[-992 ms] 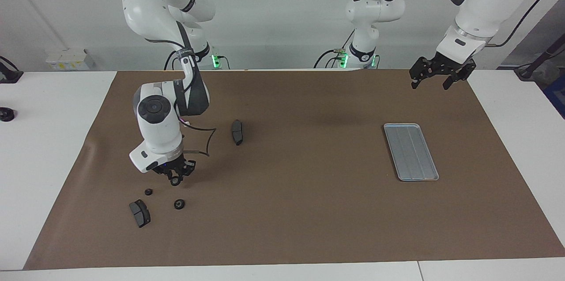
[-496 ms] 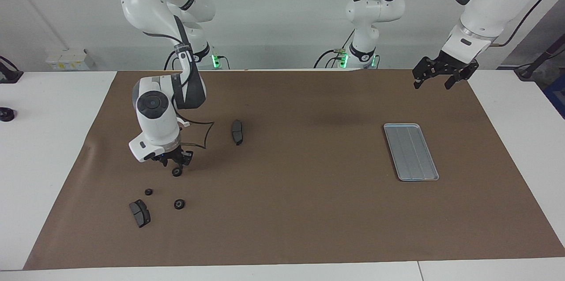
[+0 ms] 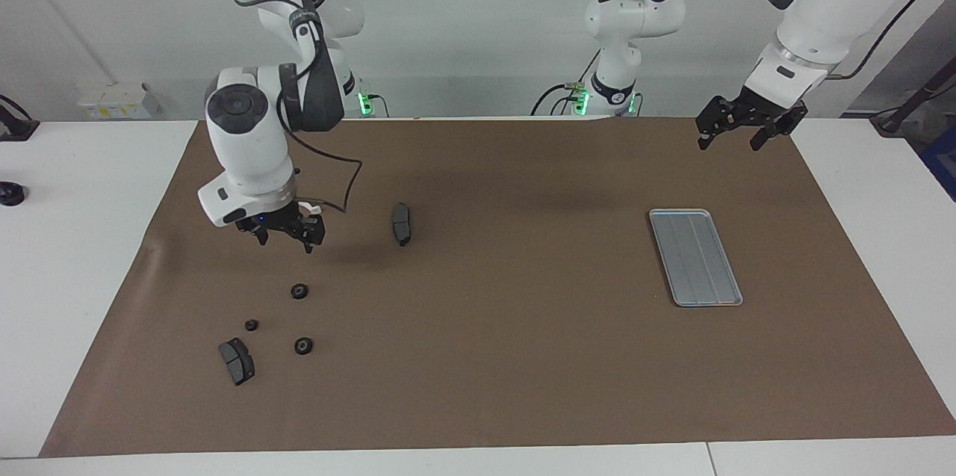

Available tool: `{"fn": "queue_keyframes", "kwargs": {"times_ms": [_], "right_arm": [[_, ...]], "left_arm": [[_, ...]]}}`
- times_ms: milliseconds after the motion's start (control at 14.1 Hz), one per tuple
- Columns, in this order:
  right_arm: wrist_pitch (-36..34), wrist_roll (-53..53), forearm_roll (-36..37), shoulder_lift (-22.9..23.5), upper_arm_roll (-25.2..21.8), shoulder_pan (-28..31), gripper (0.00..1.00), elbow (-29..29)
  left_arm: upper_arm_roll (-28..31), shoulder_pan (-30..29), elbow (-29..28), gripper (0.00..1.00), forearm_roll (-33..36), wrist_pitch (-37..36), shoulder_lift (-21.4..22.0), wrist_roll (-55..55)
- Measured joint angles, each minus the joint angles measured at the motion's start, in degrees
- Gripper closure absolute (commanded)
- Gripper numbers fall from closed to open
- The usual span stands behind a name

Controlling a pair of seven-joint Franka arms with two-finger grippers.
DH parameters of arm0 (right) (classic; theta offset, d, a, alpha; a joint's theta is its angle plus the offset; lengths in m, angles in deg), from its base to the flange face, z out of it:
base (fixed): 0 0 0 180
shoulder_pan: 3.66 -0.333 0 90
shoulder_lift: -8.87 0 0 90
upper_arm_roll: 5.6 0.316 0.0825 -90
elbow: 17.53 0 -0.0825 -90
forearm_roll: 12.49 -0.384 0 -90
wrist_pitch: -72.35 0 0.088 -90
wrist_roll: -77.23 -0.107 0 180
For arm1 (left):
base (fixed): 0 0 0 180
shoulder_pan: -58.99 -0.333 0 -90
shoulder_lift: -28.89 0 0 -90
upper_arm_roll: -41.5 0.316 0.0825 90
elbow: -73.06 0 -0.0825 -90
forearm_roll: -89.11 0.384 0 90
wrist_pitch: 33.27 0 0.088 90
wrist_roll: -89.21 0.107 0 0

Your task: Place bearing gear from tray to pile

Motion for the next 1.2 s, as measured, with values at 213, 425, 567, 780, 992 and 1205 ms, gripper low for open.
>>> {"fn": "queue_keyframes", "kwargs": {"times_ms": [213, 425, 567, 780, 992, 1205], "right_arm": [[-5.75, 4.78, -3.95, -4.02, -0.38, 1.51, 0.12, -2.71], [-13.16, 12.85, -4.67, -7.45, -0.55, 5.19, 0.11, -6.05], [-17.15, 18.00, -5.13, -8.26, -0.65, 7.76, 0.09, -9.37], [-17.99, 20.65, -7.31, -8.31, -0.80, 11.18, 0.00, -10.73], [-17.97, 20.68, -7.40, -8.27, -1.15, 12.56, 0.00, -9.84], [-17.72, 20.68, -7.39, -8.27, -1.29, 12.67, 0.00, -9.16]], "left_arm": [[-0.01, -0.01, -0.04, 0.00, 0.00, 0.00, 0.14, 0.00], [-0.01, -0.01, -0.16, 0.00, 0.00, 0.00, 0.22, 0.00], [-0.01, -0.01, -0.20, 0.00, 0.00, 0.00, 0.23, 0.00], [0.00, -0.01, -0.23, 0.00, 0.00, 0.00, 0.23, 0.00], [-0.01, -0.01, -0.23, 0.00, 0.00, 0.00, 0.25, 0.00], [-0.01, -0.01, -0.24, 0.00, 0.00, 0.00, 0.27, 0.00]]}}
